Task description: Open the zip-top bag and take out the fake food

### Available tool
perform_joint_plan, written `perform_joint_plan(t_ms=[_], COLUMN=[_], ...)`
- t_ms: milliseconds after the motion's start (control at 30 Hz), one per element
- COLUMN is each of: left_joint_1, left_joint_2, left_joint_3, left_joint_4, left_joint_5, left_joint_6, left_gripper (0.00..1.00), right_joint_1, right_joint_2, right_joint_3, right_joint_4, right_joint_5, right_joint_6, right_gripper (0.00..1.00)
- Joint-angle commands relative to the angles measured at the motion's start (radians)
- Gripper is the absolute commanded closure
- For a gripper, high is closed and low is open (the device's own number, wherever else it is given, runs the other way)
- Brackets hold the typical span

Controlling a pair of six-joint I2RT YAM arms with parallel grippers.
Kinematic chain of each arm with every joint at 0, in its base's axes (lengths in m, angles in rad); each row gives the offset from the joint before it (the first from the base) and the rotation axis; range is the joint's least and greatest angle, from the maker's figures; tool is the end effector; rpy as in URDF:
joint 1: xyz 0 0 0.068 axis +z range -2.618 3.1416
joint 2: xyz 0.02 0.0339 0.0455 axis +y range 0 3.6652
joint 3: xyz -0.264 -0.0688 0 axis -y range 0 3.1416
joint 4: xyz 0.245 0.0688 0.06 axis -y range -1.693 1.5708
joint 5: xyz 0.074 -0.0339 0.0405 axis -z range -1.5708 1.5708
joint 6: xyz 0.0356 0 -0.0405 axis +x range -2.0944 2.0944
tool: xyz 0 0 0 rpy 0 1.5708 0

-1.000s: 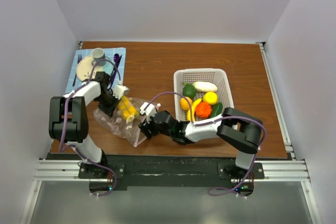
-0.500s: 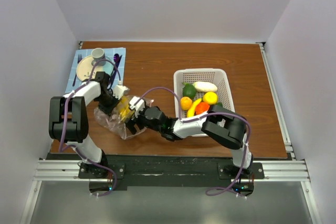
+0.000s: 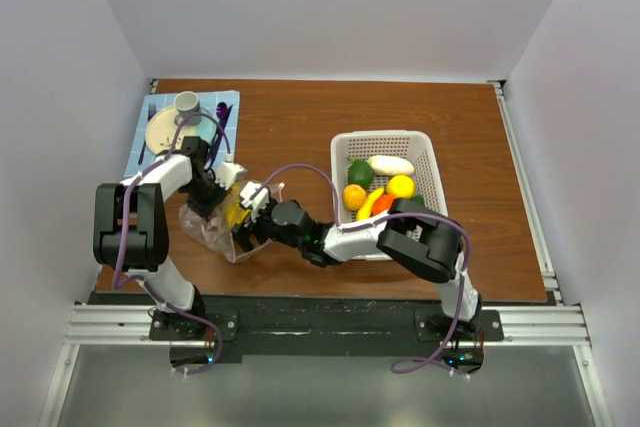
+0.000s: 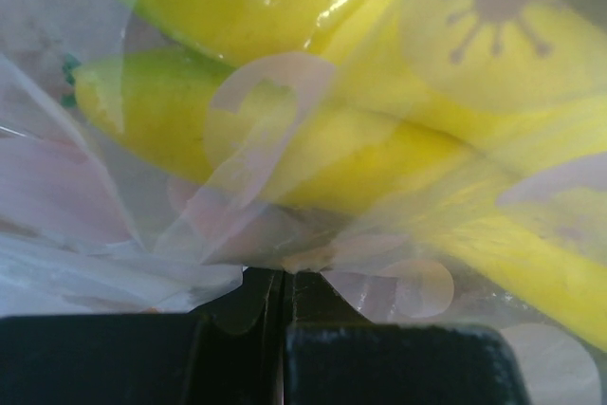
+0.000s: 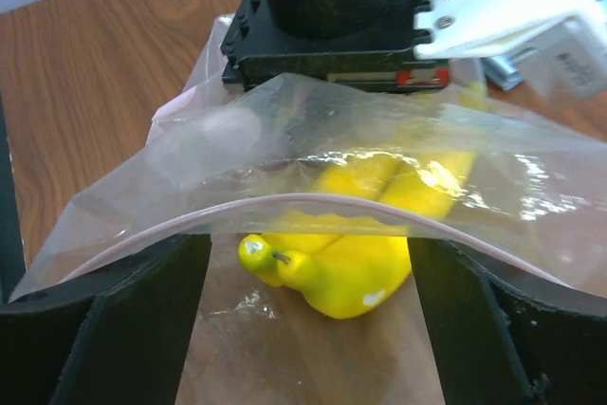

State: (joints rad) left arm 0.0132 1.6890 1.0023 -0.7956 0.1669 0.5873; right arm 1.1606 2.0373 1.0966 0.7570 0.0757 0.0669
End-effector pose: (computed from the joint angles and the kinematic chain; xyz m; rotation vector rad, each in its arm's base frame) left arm 0.2883 -0.0021 0.1581 0.8604 2.8754 -0.2005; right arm 0.1776 0.4017 0.1667 -0.9011 1.5908 0.8184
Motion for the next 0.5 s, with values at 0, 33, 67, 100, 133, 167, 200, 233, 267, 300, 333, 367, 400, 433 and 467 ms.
perform_joint_plan(t_ms=[0,33,67,100,133,167,200,233,267,300,333,367,400,433,467], left_joint_1=[0.002,0.002,-0.001,0.001,-0.001,0.001,-0.001,-0.001,-0.001,0.001,0.001,0.001,-0.001,0.001,0.002], left_joint_2=[0.018,0.02,0.018,0.017,0.014,0.014,0.014,0.015,0.017,0.017,0.02,0.02,0.02,0.021,0.023], left_joint_3=[0.03,0.033,0.036,0.038,0.036,0.036,0.032,0.029,0.025,0.022,0.021,0.021,0.019,0.019,0.018], left_joint_4=[-0.013,-0.014,-0.016,-0.017,-0.016,-0.016,-0.013,-0.01,-0.004,0.004,0.007,0.012,0.022,0.029,0.033], left_joint_5=[0.022,0.025,0.025,0.025,0.025,0.022,0.014,0.008,0.002,-0.009,-0.013,-0.02,-0.033,-0.041,-0.052], left_joint_6=[0.006,0.002,0.0,0.0,0.0,0.002,0.002,0.003,0.005,0.005,0.005,0.003,0.002,0.002,0.002], left_gripper=[1.0,1.0,1.0,1.0,1.0,1.0,1.0,1.0,1.0,1.0,1.0,1.0,1.0,1.0,1.0], right_joint_1=[0.002,0.002,0.002,0.002,0.001,0.002,0.001,0.002,0.002,0.002,0.002,0.002,0.001,0.002,0.002], right_joint_2=[0.026,0.029,0.031,0.029,0.024,0.02,0.014,-0.008,-0.023,-0.041,-0.096,-0.123,-0.158,-0.219,-0.254], right_joint_3=[0.083,0.094,0.103,0.108,0.103,0.095,0.076,0.065,0.053,0.022,0.0,-0.027,-0.082,-0.107,-0.156], right_joint_4=[-0.002,-0.018,-0.048,-0.053,-0.051,-0.044,-0.042,-0.042,-0.05,-0.054,-0.056,-0.05,-0.053,-0.061,-0.086], right_joint_5=[-0.097,-0.131,-0.142,-0.151,-0.157,-0.157,-0.156,-0.149,-0.137,-0.136,-0.133,-0.125,-0.117,-0.111,-0.109], right_joint_6=[0.014,0.019,0.031,0.037,0.042,0.048,0.053,0.059,0.071,0.076,0.079,0.085,0.088,0.091,0.096], right_gripper=[0.19,0.22,0.26,0.39,0.48,0.58,0.8,0.93,1.0,1.0,1.0,1.0,1.0,1.0,1.0])
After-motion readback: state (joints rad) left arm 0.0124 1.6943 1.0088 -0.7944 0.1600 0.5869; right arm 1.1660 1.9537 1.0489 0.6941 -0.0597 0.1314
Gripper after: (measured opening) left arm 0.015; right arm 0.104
